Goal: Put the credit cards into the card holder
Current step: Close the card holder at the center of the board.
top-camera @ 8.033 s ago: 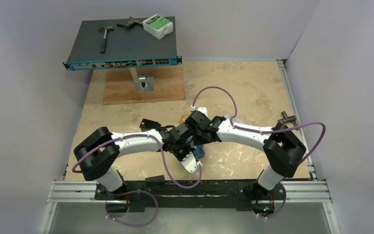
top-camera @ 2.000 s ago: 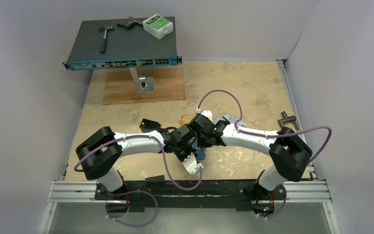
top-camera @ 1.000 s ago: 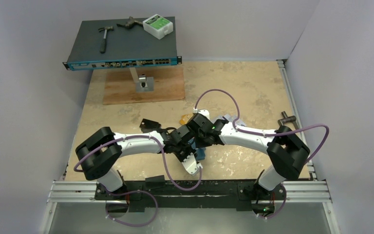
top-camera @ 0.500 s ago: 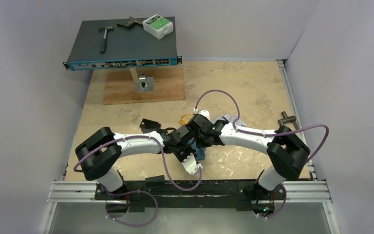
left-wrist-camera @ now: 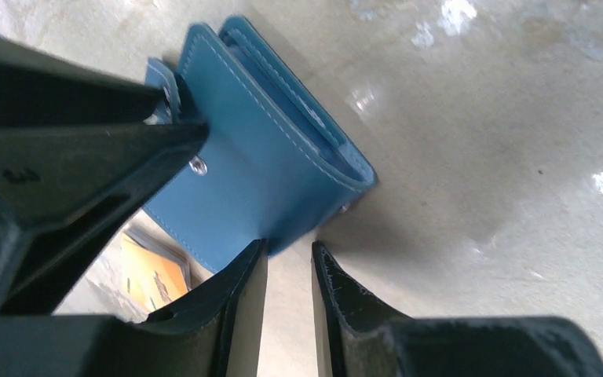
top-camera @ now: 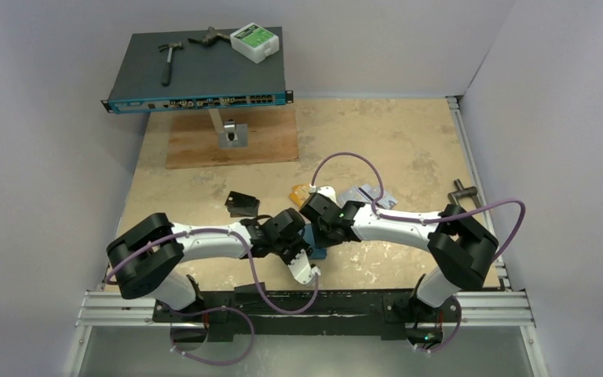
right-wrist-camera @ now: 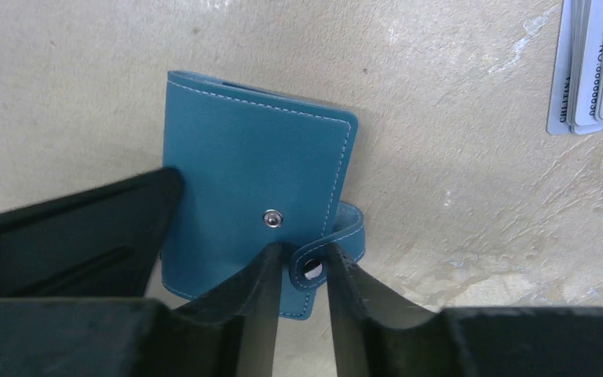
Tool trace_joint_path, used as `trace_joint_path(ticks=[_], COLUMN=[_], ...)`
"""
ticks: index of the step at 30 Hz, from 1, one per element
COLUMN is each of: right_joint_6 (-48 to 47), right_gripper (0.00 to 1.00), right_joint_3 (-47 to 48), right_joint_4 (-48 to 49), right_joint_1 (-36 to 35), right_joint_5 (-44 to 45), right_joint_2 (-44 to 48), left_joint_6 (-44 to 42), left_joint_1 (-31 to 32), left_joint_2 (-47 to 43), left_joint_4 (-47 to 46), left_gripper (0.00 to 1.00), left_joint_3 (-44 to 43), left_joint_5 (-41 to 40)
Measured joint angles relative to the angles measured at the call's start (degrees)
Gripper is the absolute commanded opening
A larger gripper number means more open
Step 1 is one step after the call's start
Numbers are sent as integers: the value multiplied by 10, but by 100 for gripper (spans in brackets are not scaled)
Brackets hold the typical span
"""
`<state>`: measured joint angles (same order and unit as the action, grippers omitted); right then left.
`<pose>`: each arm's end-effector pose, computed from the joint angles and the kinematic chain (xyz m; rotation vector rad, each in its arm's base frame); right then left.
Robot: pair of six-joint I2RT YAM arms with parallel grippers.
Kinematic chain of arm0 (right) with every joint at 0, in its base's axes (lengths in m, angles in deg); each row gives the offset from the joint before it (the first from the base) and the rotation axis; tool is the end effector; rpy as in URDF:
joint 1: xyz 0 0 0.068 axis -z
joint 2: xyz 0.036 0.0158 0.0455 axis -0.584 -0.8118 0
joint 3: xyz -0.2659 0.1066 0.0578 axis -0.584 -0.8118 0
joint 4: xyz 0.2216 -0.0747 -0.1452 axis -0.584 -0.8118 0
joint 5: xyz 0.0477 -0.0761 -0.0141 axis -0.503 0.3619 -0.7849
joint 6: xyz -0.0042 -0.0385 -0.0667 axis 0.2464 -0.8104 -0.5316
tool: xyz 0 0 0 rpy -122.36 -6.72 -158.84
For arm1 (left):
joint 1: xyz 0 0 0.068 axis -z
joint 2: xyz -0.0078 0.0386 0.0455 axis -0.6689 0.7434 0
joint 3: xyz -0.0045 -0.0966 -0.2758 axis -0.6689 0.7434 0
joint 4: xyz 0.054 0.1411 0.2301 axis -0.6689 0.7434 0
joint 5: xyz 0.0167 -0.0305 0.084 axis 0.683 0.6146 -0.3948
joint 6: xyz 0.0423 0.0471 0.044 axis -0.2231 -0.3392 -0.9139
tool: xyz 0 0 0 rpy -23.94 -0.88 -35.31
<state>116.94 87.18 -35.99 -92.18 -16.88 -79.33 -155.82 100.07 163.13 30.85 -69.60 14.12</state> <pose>0.1910 0.2592 0.1580 -0.2903 2.6670 0.2029 0.1511 -0.2603 0.1314 2.3884 0.9263 -0.0585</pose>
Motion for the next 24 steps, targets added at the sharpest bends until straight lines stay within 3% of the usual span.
trace_joint_path(ticks=[3, 11, 21, 24], right_joint_6=[1, 8, 14, 14], right_gripper=[38, 35, 26, 19], right_joint_3=[0, 0, 0, 0], right_joint_4=[-7, -30, -40, -41], right_joint_1=[-2, -3, -4, -4], right_joint_5=[2, 16, 20, 20], right_joint_2=[0, 18, 23, 23], left_joint_6=[-5, -100, -216, -246], left_joint_1=[0, -3, -3, -3], left_joint_2=[-28, -141, -92, -67], left_joint_4=[-16, -116, -229, -259], left_gripper=[27, 29, 31, 31], left_joint_3=[31, 149, 176, 177], left_joint_5=[-13, 31, 78, 79])
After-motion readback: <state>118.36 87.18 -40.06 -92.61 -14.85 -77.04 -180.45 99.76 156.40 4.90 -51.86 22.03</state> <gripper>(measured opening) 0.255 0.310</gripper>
